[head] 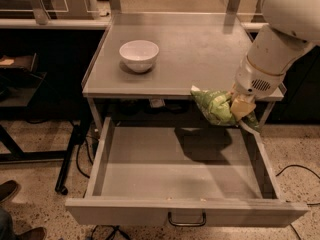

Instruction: Place green jalapeno chip bag into top drawer

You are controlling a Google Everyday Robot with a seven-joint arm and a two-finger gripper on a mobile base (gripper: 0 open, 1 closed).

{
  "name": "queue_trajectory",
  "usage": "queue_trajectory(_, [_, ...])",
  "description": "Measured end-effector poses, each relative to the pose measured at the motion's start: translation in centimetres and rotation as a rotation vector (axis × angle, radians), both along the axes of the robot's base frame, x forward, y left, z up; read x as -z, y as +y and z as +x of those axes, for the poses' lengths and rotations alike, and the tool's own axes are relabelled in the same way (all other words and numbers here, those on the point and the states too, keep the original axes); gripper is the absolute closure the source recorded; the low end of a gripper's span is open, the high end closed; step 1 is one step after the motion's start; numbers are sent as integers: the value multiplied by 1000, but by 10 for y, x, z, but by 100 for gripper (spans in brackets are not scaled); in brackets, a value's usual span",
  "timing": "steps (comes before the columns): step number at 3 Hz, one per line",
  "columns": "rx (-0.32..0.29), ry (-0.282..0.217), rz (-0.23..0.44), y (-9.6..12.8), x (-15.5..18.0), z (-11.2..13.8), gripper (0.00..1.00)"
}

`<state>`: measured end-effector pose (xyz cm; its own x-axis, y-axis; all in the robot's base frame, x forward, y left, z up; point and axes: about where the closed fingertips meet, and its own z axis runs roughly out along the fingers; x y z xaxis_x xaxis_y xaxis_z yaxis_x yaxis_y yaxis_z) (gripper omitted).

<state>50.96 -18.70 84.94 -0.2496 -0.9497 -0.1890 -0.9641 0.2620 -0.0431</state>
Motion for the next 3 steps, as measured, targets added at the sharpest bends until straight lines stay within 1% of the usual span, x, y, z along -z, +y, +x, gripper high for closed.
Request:
queue_trajectory(1, [-12, 15, -2, 4, 9, -3, 100])
queue_trajectory(2, [-10, 118, 51, 30, 52, -27, 100])
queue_trajectory(3, [-5, 223, 115, 60, 98, -46, 100])
